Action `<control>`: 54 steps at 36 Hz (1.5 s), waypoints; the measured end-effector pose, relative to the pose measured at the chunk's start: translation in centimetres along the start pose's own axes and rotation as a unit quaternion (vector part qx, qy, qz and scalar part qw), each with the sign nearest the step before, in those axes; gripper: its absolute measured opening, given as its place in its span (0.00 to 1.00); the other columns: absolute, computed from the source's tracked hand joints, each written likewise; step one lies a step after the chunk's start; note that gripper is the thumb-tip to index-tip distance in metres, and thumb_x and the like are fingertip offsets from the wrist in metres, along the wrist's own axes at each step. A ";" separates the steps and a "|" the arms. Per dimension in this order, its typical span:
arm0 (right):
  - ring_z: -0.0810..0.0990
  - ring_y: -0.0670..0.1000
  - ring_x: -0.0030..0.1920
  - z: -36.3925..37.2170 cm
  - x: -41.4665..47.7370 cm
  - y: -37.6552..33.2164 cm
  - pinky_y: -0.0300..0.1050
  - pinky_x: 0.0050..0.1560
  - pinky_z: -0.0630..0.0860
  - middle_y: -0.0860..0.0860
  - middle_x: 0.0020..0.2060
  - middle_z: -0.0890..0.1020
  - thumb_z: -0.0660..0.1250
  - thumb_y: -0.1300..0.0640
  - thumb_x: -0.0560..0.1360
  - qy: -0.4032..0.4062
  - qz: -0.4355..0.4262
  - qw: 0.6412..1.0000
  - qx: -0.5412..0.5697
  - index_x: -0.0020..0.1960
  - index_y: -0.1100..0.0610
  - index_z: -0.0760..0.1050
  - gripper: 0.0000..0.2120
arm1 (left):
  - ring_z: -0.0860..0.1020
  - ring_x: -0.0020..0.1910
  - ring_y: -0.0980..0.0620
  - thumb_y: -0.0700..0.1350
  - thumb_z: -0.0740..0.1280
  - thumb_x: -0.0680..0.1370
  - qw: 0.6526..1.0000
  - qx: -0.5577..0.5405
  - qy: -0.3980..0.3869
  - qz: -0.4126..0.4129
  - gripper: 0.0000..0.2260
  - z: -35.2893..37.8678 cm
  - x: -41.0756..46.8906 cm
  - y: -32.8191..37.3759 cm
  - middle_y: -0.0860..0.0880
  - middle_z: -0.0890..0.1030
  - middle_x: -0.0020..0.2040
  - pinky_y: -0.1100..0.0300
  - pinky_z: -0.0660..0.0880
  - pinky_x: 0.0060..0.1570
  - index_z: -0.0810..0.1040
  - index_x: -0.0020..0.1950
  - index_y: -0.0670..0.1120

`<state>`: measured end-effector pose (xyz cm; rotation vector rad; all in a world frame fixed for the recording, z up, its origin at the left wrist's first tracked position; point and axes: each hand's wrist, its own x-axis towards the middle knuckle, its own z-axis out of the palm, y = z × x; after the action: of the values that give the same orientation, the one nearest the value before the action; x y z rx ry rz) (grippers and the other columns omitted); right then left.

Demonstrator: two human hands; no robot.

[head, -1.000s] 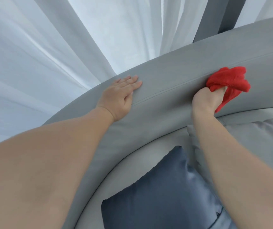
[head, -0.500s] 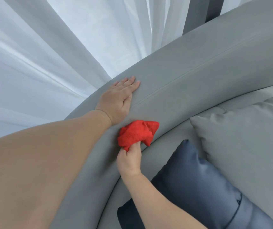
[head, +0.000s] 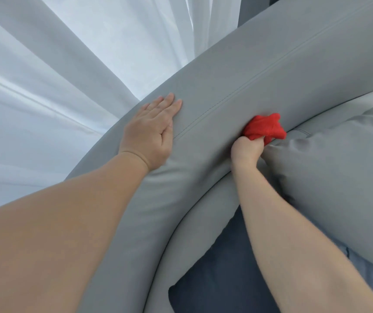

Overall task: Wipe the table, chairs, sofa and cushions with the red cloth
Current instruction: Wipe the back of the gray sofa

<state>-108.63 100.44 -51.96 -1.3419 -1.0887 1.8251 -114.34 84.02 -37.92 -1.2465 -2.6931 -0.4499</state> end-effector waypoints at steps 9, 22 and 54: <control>0.73 0.54 0.50 0.5 -4.7 4.6 0.31 0.49 0.62 0.65 0.51 0.79 0.56 0.77 0.70 -0.014 -0.002 0.993 -0.115 0.54 0.73 0.75 0.15 | 0.68 0.70 0.45 0.40 0.55 0.78 1.000 0.009 0.016 0.011 0.20 0.4 -0.1 -0.3 0.45 0.71 0.70 0.50 0.61 0.71 0.73 0.69 0.45; 0.72 0.51 0.49 -3.0 -15.4 9.7 0.44 0.51 0.71 0.55 0.51 0.73 0.58 0.66 0.77 -0.239 0.182 0.934 -0.190 0.55 0.54 0.63 0.11 | 0.70 0.68 0.42 0.39 0.57 0.77 0.999 0.025 0.014 0.025 0.20 0.4 0.0 -0.6 0.42 0.72 0.68 0.45 0.65 0.68 0.73 0.68 0.43; 0.75 0.56 0.43 -10.2 10.0 -12.2 0.51 0.45 0.68 0.54 0.41 0.77 0.55 0.67 0.69 -0.159 0.006 0.983 -0.096 0.49 0.53 0.72 0.15 | 0.71 0.64 0.40 0.50 0.53 0.74 0.979 0.081 -0.082 -0.170 0.23 -0.4 3.1 6.0 0.45 0.72 0.67 0.46 0.68 0.62 0.72 0.66 0.44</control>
<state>-101.74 117.21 -47.15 -1.1879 -1.4565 2.0337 -111.80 89.78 -35.52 -0.8154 -3.0222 -0.1609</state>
